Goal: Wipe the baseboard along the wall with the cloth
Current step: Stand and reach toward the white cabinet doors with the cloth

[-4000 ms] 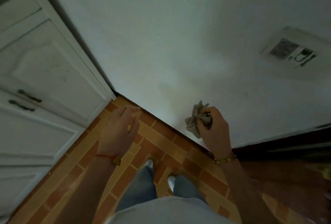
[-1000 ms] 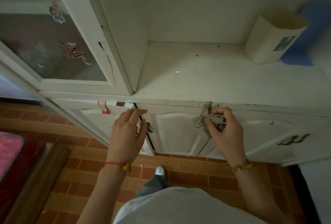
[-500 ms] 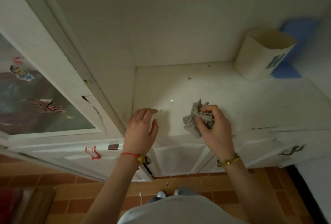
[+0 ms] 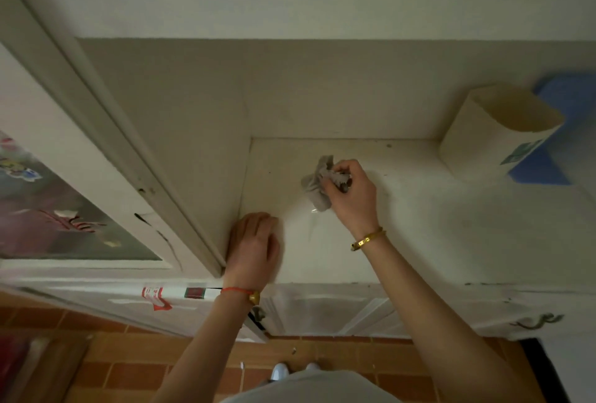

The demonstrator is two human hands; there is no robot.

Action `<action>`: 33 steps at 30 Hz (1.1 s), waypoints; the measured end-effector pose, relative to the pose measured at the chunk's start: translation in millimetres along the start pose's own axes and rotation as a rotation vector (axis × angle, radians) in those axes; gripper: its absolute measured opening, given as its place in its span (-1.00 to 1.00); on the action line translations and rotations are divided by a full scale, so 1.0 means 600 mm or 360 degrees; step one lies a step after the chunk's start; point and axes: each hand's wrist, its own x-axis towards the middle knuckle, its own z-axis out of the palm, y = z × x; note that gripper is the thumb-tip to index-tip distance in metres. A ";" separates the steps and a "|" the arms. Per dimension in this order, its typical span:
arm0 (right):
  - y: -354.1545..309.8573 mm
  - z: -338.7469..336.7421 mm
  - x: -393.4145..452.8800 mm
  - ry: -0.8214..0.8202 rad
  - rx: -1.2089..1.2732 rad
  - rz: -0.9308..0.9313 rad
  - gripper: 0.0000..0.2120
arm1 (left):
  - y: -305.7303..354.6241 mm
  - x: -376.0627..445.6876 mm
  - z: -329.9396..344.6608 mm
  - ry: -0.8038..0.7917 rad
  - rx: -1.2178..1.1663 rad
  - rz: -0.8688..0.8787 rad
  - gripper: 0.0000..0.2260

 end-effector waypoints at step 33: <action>-0.025 0.290 0.199 -0.0241 -0.0175 0.0237 -0.63 | -0.004 -0.002 0.007 0.0138 -0.0138 0.0024 -0.73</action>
